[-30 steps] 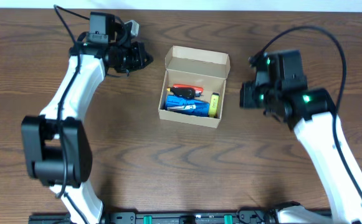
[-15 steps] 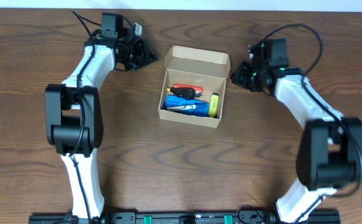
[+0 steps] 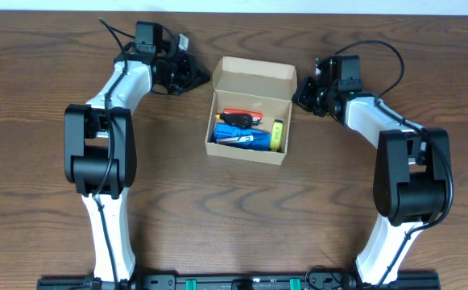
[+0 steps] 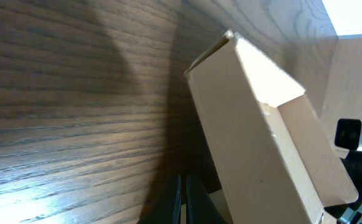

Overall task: Pack container
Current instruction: 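Push the lid flap over the box with both grippers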

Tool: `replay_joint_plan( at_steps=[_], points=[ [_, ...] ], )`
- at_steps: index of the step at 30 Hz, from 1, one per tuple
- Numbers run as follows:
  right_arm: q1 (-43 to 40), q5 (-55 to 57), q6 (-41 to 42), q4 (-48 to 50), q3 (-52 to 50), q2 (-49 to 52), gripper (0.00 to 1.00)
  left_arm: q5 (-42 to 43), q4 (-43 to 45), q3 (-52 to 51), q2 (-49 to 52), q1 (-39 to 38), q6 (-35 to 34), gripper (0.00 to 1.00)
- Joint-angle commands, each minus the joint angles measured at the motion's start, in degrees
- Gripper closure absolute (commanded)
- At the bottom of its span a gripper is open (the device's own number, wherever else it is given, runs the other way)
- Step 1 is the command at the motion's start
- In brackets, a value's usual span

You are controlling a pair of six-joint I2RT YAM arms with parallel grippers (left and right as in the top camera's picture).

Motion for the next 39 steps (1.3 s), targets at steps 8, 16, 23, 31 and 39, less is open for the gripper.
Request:
replay_joint_plan(
  at_steps=[8,16,23,31,39],
  points=[
    [1.6,-2.2,0.7,5.2,0.0,0.6,0.99,1.6,0.1,1.2,0.5,-0.3,-0.4,0.94],
    [1.6,-8.6,-2.7,8.3,0.0,0.6,0.99,9.3,5.2,1.2,0.4,-0.2,-0.4,0.94],
    [1.2,-16.0,-4.9,11.0,0.0,0.5,0.99,13.3,5.6,1.2,-0.4,0.0,1.0,0.94],
    [0.6,-26.9,-4.8,20.0,0.0,0.5,0.99,14.8,5.5,1.2,-4.8,0.2,4.7,0.94],
    [-0.3,-28.2,-4.6,20.1,0.0,0.3,0.99,14.8,4.3,1.2,-9.7,0.2,8.2,0.94]
  ],
)
